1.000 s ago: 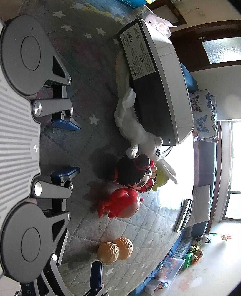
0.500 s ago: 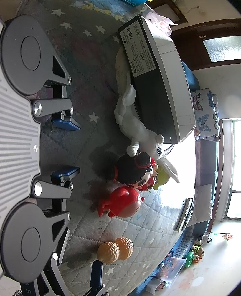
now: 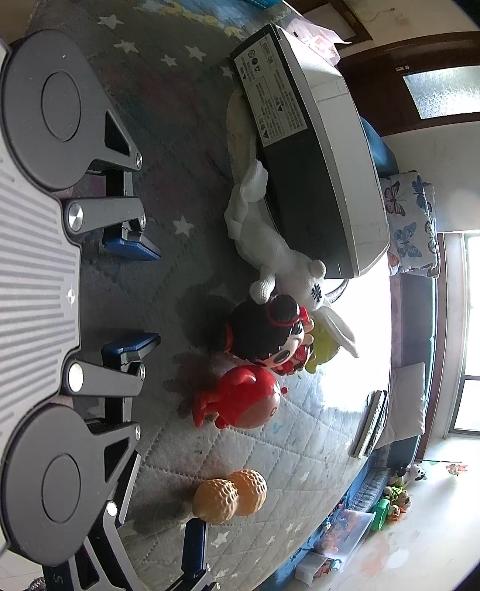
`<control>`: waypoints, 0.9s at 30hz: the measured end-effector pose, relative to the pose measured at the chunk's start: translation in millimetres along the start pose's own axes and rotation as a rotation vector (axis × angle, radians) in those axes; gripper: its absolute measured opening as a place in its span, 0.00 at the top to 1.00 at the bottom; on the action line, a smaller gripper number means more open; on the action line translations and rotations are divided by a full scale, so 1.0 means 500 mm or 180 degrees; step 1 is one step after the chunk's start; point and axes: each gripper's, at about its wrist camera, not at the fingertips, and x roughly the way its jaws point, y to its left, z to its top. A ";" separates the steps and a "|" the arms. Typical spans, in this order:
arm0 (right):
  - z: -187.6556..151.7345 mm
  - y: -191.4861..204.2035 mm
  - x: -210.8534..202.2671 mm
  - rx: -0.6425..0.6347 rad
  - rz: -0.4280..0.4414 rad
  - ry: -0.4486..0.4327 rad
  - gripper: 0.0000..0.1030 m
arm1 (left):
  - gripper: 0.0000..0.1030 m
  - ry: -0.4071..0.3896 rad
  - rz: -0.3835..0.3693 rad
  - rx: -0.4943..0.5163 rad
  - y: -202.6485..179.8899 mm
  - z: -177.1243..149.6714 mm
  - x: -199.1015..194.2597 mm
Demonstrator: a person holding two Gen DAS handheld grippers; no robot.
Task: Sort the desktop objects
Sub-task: 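Move the left tool toward the tan peanut toy on the table, then close the left tool on the tan peanut toy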
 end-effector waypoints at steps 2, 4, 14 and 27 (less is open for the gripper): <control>0.001 -0.002 0.000 0.0008 0.0007 0.0000 0.01 | 0.55 0.0003 -0.0012 0.0003 -0.001 0.002 0.002; 0.002 -0.003 0.001 0.0011 0.0004 -0.0001 0.01 | 0.55 0.0007 -0.0023 0.0003 -0.001 0.004 0.003; 0.006 -0.014 0.005 0.0048 -0.0021 0.0006 0.01 | 0.55 0.0049 -0.0113 0.0055 -0.009 0.017 0.011; 0.009 -0.053 0.005 0.0218 -0.0069 -0.0038 0.05 | 0.55 -0.0040 -0.0498 0.0270 -0.060 0.060 -0.002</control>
